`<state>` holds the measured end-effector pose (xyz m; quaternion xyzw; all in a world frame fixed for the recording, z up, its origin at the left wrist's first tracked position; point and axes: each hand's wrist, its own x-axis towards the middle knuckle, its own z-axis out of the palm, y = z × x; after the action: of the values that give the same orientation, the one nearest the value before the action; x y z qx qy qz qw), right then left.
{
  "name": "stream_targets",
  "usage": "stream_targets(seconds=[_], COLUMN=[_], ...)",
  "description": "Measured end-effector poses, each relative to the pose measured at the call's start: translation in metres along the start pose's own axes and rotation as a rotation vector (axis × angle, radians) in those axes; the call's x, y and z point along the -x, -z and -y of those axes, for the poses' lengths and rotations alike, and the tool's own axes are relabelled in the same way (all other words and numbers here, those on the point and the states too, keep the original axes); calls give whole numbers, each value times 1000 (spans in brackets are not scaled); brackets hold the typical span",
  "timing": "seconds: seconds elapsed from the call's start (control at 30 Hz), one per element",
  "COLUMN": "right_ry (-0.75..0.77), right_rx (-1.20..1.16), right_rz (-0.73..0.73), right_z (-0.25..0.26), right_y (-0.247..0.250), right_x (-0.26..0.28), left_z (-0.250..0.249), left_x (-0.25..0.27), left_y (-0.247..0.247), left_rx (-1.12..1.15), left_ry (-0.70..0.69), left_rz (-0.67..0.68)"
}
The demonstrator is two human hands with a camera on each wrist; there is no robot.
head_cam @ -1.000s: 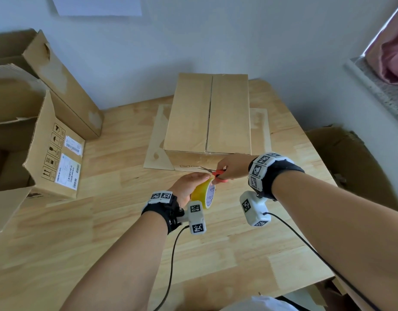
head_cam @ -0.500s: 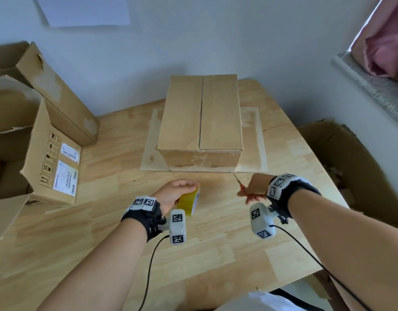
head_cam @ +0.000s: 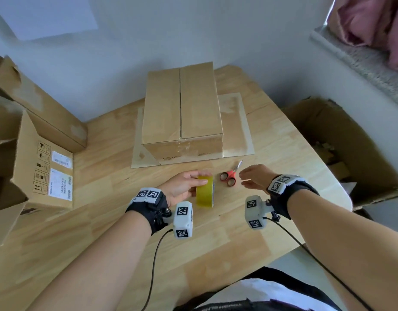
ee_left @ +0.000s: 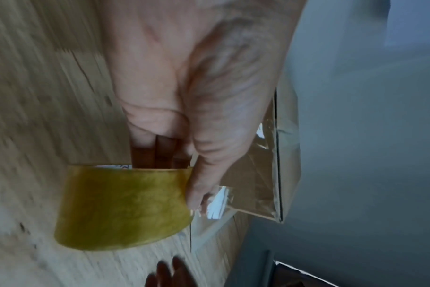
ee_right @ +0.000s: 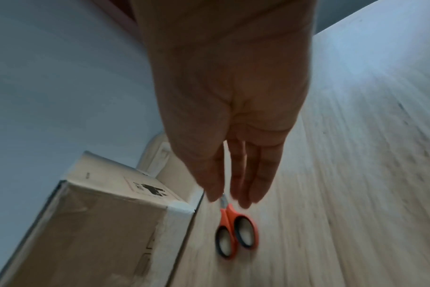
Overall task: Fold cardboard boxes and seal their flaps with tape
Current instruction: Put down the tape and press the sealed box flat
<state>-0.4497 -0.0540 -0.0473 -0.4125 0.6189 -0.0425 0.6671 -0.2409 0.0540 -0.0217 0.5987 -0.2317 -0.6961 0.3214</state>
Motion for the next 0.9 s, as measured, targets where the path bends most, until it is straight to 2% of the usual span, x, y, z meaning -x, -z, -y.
stream_targets(seconds=[0.13,0.2,0.33,0.4,0.5,0.57,0.73,0.9], right_ry=[100,125,197,195,196,213,225,273], right_rx=[-126,-131,-209,-185,111,353,475,469], right_rz=[338,373,209,169,-1,-145,-415,-497], right_z=[13,17,17,15,13,9,-2,2], right_y=[1,2,11,19,35,49,79,77], right_x=[25,30,28,27,22,17,8,2], left_z=[-10,-17,-35,-42,-53,-61,-72,-61], left_x=[-8,-12,-18,-20,-26,-33,-36,-35], left_y=[-22,-35,-58,-68,-73,-69,-54,-48], left_rx=[50,50,-31,-168,-554,-681,-677,-454], left_ry=[-12,-18,-35,-25,-30,-52,-14,-12], left_rz=[80,136,166,161,114,26,21,-40])
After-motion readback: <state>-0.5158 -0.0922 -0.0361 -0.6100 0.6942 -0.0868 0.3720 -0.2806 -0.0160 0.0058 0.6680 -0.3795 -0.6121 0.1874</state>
